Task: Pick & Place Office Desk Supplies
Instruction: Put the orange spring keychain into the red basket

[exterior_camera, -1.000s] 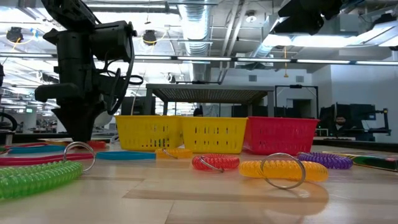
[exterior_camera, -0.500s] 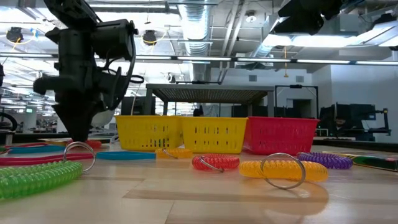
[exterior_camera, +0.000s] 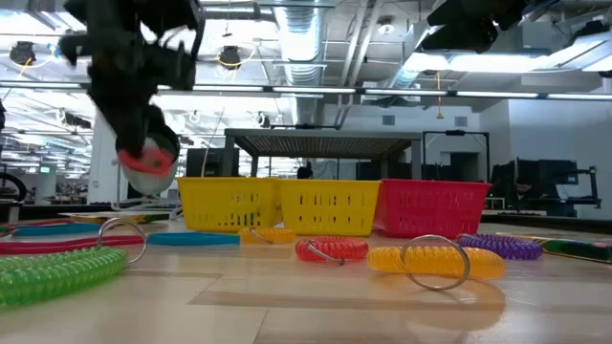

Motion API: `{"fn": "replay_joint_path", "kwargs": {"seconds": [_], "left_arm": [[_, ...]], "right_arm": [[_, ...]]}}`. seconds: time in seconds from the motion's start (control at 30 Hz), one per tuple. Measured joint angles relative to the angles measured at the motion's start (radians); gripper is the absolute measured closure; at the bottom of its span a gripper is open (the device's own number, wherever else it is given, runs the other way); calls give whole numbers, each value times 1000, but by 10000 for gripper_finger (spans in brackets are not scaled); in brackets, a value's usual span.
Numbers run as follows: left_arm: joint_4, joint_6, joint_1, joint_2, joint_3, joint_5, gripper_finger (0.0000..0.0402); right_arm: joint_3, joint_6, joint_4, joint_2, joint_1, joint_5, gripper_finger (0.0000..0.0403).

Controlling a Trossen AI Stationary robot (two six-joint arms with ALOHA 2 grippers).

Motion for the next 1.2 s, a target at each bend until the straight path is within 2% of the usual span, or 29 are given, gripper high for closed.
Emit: {"fn": "replay_joint_path", "kwargs": {"seconds": [0.23,0.43,0.83,1.07,1.2], "left_arm": [[116,-25,-6,-195,6,75,394],[329,22,-21,-250,8,143,394],[510,88,-39,-112,7,175,393],[626,104,-31,-28,8,227,392],[621,114,-28,-13,4,244,394]], "right_arm": [[0,-61,11,28,-3,-5,108],[0,-165,161,169,-31,-99,108],[8,-371,555,433,-123,-259,108],[90,-382,579,542,-173,-424,108],[121,-399,573,566,-181,-445,108]]}}
